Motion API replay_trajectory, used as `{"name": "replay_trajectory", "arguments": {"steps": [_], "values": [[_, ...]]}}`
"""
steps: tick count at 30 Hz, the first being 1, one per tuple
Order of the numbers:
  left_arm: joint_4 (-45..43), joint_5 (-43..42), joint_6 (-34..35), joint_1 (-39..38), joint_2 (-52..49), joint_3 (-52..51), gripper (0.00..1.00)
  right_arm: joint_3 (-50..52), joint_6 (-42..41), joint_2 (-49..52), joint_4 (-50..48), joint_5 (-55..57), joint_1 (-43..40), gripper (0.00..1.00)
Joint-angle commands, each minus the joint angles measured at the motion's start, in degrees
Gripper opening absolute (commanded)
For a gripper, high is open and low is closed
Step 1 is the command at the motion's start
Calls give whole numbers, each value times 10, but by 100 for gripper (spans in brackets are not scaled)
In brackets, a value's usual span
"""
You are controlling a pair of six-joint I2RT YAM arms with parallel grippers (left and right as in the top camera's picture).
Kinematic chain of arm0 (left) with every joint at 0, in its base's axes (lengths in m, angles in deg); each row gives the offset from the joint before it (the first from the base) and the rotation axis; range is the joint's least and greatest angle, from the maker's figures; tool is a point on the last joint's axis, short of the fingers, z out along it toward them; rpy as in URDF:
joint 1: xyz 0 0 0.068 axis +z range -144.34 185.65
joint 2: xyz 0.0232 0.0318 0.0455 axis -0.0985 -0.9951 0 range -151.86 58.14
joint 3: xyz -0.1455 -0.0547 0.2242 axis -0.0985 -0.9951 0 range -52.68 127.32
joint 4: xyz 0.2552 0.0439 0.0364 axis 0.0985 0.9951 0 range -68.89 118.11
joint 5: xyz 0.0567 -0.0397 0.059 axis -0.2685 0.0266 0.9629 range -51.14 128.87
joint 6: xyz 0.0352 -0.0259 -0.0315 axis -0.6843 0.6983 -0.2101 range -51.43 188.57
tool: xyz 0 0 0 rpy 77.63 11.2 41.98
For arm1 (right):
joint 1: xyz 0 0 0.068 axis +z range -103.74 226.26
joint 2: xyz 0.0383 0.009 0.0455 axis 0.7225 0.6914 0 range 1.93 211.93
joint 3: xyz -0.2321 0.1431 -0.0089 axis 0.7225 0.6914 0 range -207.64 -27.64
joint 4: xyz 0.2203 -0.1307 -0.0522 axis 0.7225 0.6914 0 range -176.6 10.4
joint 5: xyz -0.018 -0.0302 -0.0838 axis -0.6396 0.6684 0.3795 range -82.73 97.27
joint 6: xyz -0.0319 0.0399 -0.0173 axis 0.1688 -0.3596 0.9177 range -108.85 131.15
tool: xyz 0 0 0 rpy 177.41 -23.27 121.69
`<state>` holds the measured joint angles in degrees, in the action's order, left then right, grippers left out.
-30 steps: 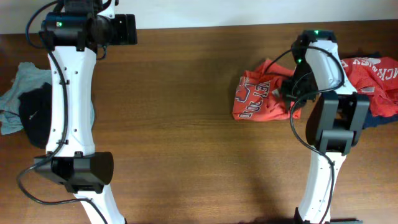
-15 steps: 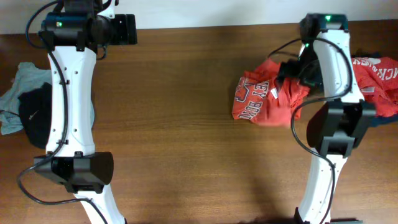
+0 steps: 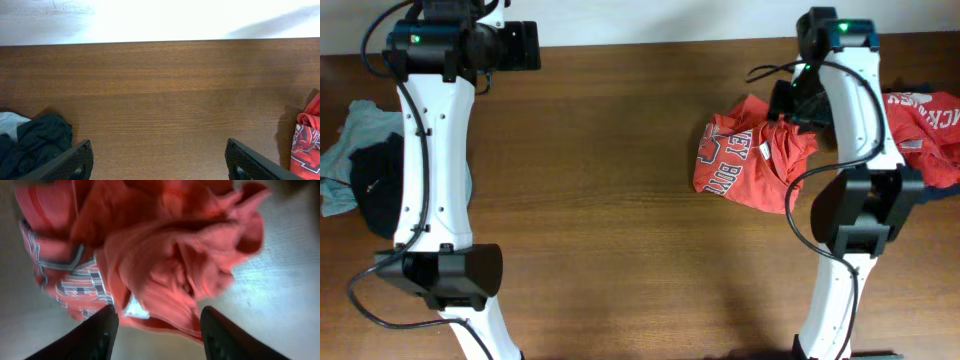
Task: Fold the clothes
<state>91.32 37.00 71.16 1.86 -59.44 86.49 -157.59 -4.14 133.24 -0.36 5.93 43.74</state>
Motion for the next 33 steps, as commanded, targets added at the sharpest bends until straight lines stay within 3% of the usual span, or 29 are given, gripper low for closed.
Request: {"name": "replay_trajectory", "arguments": {"steps": [1, 5, 10, 18, 25, 33], "values": [[-3, 2, -9, -1, 2, -4, 84, 36, -17, -7, -33, 1, 6, 54], [-3, 2, -9, -1, 2, -4, 84, 63, -24, -7, -81, 1, 6, 39], [-3, 2, -9, -1, 2, -4, 84, 49, -24, -8, -115, 5, 6, 5], [-3, 2, -9, -1, 2, -4, 84, -3, -21, -8, -145, 51, 5, 4], [-3, 2, -9, -1, -5, -4, 84, -1, 0, -3, -211, 83, -5, 4], [-3, 0, -9, -3, -35, -4, 84, 23, -2, 20, -214, 102, -37, 4]]}}
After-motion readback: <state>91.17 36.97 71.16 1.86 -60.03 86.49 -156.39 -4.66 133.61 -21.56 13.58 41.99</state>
